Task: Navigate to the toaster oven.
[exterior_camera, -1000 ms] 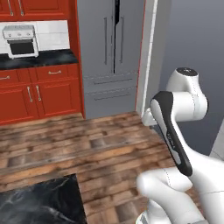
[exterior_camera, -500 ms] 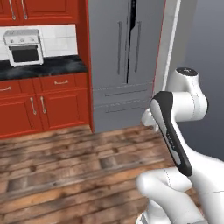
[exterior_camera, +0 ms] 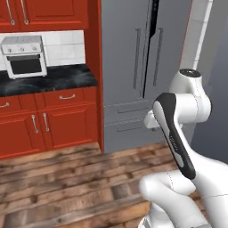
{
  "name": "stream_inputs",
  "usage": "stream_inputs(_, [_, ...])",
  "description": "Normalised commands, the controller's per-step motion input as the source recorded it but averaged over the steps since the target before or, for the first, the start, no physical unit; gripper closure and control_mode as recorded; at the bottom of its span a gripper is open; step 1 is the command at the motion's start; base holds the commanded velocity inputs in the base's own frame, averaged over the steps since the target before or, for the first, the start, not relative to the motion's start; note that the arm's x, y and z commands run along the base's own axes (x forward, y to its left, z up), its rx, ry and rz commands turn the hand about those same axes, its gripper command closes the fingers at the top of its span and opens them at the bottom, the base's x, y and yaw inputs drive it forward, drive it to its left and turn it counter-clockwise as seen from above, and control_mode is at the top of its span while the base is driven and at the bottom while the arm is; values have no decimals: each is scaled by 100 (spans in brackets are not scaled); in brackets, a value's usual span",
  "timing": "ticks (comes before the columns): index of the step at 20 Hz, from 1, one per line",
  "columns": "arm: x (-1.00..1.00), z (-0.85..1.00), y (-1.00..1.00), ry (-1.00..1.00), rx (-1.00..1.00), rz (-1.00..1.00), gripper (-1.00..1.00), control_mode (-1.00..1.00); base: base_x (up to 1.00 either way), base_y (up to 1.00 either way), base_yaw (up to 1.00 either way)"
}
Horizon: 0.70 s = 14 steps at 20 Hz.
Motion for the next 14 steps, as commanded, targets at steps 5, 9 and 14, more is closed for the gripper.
stream_inputs(5, [0, 0, 0, 0, 0, 0, -100, 100, 100, 24, 0])
stream_inputs(9, [0, 0, 0, 0, 0, 0, -100, 100, 100, 42, 0])
stream_inputs(14, [0, 0, 0, 0, 0, 0, -100, 100, 97, 72, 0])
